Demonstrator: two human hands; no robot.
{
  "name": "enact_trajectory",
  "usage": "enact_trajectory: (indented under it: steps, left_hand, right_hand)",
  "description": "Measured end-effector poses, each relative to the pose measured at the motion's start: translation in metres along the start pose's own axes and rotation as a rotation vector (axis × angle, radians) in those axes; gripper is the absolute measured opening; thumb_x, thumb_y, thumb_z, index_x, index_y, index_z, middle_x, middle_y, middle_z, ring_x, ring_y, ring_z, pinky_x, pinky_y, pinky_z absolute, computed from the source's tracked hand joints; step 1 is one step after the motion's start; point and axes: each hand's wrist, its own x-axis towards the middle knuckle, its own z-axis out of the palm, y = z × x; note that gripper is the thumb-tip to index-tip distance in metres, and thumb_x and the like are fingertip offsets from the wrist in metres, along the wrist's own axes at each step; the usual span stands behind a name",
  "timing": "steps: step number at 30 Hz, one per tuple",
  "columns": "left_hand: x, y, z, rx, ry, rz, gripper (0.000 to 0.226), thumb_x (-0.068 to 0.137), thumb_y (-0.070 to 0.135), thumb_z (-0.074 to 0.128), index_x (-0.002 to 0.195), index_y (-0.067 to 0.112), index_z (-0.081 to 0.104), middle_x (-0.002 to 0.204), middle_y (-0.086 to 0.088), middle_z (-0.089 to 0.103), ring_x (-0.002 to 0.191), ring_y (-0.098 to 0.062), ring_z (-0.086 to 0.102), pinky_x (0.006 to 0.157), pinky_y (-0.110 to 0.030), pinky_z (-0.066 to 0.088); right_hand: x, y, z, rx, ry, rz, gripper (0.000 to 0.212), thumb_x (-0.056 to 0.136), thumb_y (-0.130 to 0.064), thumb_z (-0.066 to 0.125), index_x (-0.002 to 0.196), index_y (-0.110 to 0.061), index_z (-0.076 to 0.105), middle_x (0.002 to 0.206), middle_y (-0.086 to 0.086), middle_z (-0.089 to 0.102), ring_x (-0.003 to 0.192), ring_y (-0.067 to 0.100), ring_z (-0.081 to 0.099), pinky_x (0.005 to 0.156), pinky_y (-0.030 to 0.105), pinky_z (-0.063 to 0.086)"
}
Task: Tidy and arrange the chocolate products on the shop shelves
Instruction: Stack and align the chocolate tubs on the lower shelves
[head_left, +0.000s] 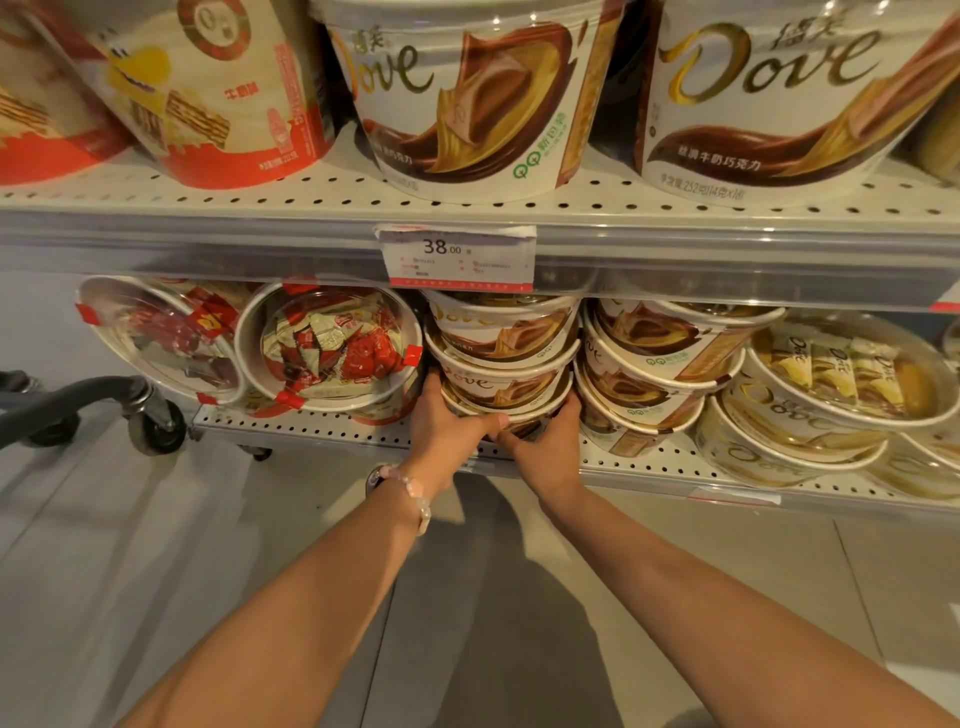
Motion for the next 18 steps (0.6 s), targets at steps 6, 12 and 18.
enact_trajectory:
  steps: [6,12,18]
  left_hand:
    - [0.005,-0.001,-0.005,-0.058,-0.115,0.007,0.074,0.054,0.002,0.082,0.12,0.017,0.05,0.092,0.015,0.07,0.092,0.002,0.063,0.078,-0.022,0.048]
    - [0.001,0.004,-0.007,-0.127,-0.158,0.072,0.064,0.06,-0.005,0.079,0.113,0.021,0.054,0.101,0.011,0.069,0.096,0.001,0.063,0.079,-0.017,0.05]
    - [-0.029,0.016,0.013,-0.174,0.071,0.001,0.078,0.067,0.001,0.077,0.134,0.008,0.037,0.128,-0.007,0.053,0.117,-0.017,0.052,0.097,-0.031,0.044]
  right_hand:
    - [-0.006,0.0,0.002,-0.036,0.021,0.02,0.093,0.065,-0.01,0.084,0.139,-0.007,0.027,0.14,0.007,0.043,0.132,0.019,0.039,0.111,0.035,0.032]
    - [-0.007,0.001,-0.002,-0.087,-0.018,0.07,0.092,0.069,-0.008,0.079,0.141,-0.01,0.023,0.14,0.008,0.044,0.131,0.02,0.041,0.109,0.039,0.035]
    - [-0.008,-0.003,-0.031,-0.103,-0.156,0.072,0.07,0.076,-0.002,0.069,0.136,-0.013,0.035,0.128,-0.001,0.052,0.118,0.014,0.05,0.101,0.029,0.042]
